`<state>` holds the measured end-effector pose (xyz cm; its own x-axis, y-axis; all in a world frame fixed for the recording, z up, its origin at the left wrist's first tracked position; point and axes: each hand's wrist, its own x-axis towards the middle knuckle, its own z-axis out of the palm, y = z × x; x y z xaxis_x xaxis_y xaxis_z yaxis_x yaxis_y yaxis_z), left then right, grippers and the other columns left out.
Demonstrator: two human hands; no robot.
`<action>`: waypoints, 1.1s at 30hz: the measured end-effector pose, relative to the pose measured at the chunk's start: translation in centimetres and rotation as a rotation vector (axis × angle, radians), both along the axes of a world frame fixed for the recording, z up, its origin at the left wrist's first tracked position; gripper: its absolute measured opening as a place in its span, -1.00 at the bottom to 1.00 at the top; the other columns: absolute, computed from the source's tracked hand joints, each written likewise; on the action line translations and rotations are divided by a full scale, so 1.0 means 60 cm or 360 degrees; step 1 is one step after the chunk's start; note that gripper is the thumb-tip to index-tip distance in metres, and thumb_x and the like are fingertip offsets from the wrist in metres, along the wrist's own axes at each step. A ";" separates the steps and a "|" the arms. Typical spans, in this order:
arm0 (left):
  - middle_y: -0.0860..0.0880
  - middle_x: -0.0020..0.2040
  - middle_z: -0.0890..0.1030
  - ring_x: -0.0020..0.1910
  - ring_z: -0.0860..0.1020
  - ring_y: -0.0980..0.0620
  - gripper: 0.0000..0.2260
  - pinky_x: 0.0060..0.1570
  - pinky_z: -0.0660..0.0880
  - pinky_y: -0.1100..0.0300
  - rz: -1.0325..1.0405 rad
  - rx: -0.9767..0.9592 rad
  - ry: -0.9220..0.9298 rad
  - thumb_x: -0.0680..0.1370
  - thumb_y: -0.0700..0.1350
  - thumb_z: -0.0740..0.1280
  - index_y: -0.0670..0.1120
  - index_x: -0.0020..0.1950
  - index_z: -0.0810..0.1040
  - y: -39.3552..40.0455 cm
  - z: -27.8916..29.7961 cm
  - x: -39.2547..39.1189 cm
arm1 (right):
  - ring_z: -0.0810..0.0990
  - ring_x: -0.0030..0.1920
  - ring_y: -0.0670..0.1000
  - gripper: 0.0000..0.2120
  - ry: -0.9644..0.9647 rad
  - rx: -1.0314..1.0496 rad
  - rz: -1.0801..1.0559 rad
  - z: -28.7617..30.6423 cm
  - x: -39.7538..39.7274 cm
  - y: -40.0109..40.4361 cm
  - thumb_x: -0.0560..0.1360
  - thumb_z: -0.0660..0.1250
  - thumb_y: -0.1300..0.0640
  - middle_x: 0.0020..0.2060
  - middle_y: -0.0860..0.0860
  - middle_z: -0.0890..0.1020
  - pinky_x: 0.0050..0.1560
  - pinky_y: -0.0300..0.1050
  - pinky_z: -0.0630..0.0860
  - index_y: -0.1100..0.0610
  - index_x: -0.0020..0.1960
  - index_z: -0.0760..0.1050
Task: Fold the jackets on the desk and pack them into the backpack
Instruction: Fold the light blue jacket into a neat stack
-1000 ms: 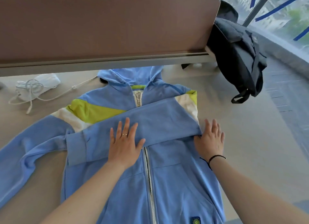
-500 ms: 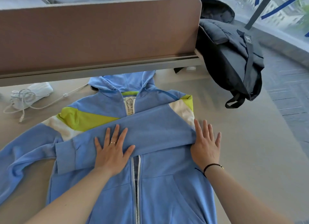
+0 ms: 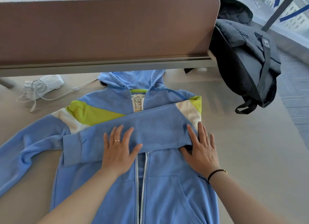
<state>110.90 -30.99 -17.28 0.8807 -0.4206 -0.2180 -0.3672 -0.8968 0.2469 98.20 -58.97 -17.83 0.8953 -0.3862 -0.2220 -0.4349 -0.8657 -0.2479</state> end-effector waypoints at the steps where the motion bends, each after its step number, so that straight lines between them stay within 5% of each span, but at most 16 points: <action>1: -0.14 0.59 0.17 0.59 0.07 -0.18 -0.30 0.54 -0.12 -0.24 -0.0069 -0.0037 -0.0011 0.53 0.44 -0.07 0.10 0.56 0.24 -0.012 0.005 -0.008 | -0.17 0.62 0.07 -0.18 0.0016 -0.0005 0.0000 0.001 0.002 0.004 0.50 0.06 -0.47 0.62 0.02 -0.21 0.59 0.17 -0.14 -0.22 0.61 -0.19; 7: -0.06 0.46 0.41 0.49 0.28 -0.10 -0.43 0.54 0.06 -0.12 0.0031 -0.0309 0.0025 0.60 0.29 0.10 0.00 0.51 0.32 -0.087 0.035 0.033 | -0.34 0.59 -0.03 -0.24 -0.0035 0.0030 0.0062 0.039 0.027 0.022 0.48 -0.17 -0.54 0.61 -0.06 -0.27 0.56 0.11 -0.30 -0.28 0.60 -0.12; 12: -0.10 0.19 0.61 0.22 0.50 -0.20 -0.52 0.22 0.43 -0.09 0.0312 -0.0468 0.0129 0.62 0.05 0.30 -0.03 0.49 0.27 -0.157 0.050 0.126 | -0.26 0.60 0.01 -0.35 -0.0086 0.0079 -0.0065 0.029 0.073 0.024 0.57 -0.23 -0.37 0.63 -0.03 -0.16 0.59 0.13 -0.21 -0.22 0.62 -0.08; 16: -0.08 0.11 0.63 0.18 0.53 -0.20 -0.60 0.22 0.39 -0.06 0.0467 -0.0420 0.0139 0.61 0.00 0.31 0.01 0.41 0.29 -0.193 0.039 0.167 | -0.19 0.62 0.06 -0.35 -0.0044 -0.0027 -0.0041 0.013 0.091 0.021 0.58 -0.20 -0.34 0.63 0.02 -0.10 0.58 0.14 -0.16 -0.16 0.62 -0.06; 20: -0.02 -0.09 0.63 -0.01 0.58 -0.12 -0.67 0.01 0.52 -0.03 0.0565 -0.0797 0.0145 0.60 -0.13 0.31 0.07 0.33 0.36 -0.181 0.040 0.183 | 0.02 0.61 0.14 -0.35 -0.0250 -0.0137 -0.0022 0.002 0.101 0.024 0.60 -0.10 -0.32 0.62 0.08 0.08 0.55 0.23 0.02 -0.07 0.62 0.11; 23: 0.14 -0.20 0.55 -0.10 0.56 0.01 -0.67 -0.09 0.45 0.11 0.0485 -0.0958 0.0022 0.60 -0.21 0.33 0.03 0.33 0.41 -0.158 0.049 0.193 | 0.00 0.62 0.11 -0.36 -0.0240 -0.0175 0.0036 -0.008 0.099 0.027 0.62 -0.08 -0.32 0.62 0.05 0.09 0.56 0.20 -0.01 -0.08 0.62 0.08; 29: 0.04 -0.09 0.56 0.00 0.56 -0.03 -0.66 -0.06 0.37 0.18 0.0465 -0.0868 0.0076 0.58 -0.25 0.35 -0.06 0.34 0.42 -0.129 0.016 0.200 | -0.13 0.62 0.05 -0.34 -0.0021 -0.0260 0.0074 -0.023 0.085 0.018 0.61 -0.13 -0.36 0.63 -0.03 -0.02 0.57 0.23 -0.07 -0.13 0.63 -0.06; 33: -0.11 0.32 0.52 0.27 0.46 -0.19 -0.61 0.19 0.44 -0.07 0.0167 -0.0588 -0.0177 0.58 -0.11 0.37 -0.07 0.40 0.42 -0.122 0.012 0.166 | -0.15 0.62 0.04 -0.30 0.0008 -0.0287 0.0033 -0.016 0.079 0.010 0.59 -0.17 -0.39 0.63 -0.04 -0.06 0.57 0.24 -0.10 -0.09 0.64 -0.10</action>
<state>120.83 -38.31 -16.55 0.9327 -0.3593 0.0303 -0.3210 -0.7891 0.5238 102.91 -58.39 -18.80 0.9026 -0.4014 -0.1553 -0.4171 -0.9048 -0.0859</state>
